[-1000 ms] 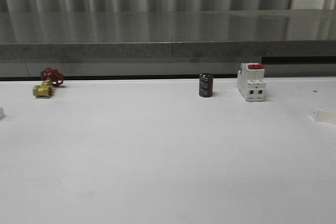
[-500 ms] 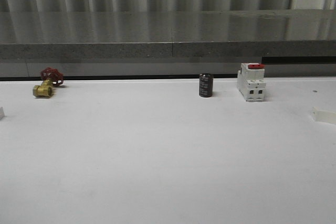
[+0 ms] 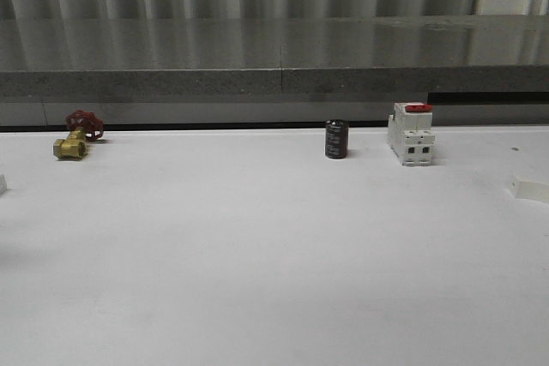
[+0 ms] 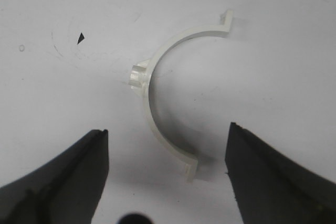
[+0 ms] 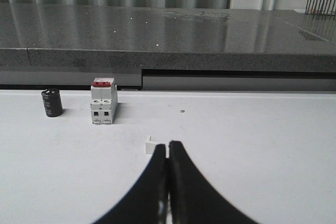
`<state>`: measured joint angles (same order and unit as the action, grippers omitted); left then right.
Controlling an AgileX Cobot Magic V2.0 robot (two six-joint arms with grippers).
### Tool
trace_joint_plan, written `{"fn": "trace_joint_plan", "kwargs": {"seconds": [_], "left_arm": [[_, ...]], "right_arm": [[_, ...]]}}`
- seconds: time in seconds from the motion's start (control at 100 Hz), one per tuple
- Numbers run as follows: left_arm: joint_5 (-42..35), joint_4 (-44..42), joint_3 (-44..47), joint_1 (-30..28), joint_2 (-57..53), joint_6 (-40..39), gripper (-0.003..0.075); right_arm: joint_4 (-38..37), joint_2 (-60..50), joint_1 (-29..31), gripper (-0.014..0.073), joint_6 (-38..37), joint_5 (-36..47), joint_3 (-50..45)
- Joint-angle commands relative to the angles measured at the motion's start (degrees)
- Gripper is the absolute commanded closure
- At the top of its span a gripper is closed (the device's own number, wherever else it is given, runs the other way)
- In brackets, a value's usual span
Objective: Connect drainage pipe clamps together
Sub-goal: 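Grasp the white clamp half by its end with the left gripper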
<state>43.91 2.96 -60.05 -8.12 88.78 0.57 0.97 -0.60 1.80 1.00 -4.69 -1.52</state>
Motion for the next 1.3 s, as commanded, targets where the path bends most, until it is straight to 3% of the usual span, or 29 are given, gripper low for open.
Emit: {"fn": "trace_joint_plan", "kwargs": {"seconds": [0.0,0.23,0.96,1.05,1.29], "left_arm": [[2.35,-0.79,-5.1,-0.38,2.27,-0.57,0.0248],[9.1,-2.96,-13.17,-1.19,12.58,-0.57,0.0248],[8.91,-2.96,-20.92,-1.19,24.64,-0.27,0.0253],[8.91,-3.28,-20.92,-1.19,24.64,-0.17,0.0318],[9.48,-3.51,-20.92,-1.19,24.64,-0.17,0.0642]], "right_arm": [[0.03,-1.1,0.33,0.0659,0.42,4.31,0.91],[0.03,-1.1,0.33,0.0659,0.42,4.31,0.91],[0.03,-1.1,0.33,0.0659,0.42,4.31,0.91],[0.03,-1.1,0.33,0.0659,0.42,4.31,0.91],[0.03,-1.1,0.33,0.0659,0.42,4.31,0.91]]}}
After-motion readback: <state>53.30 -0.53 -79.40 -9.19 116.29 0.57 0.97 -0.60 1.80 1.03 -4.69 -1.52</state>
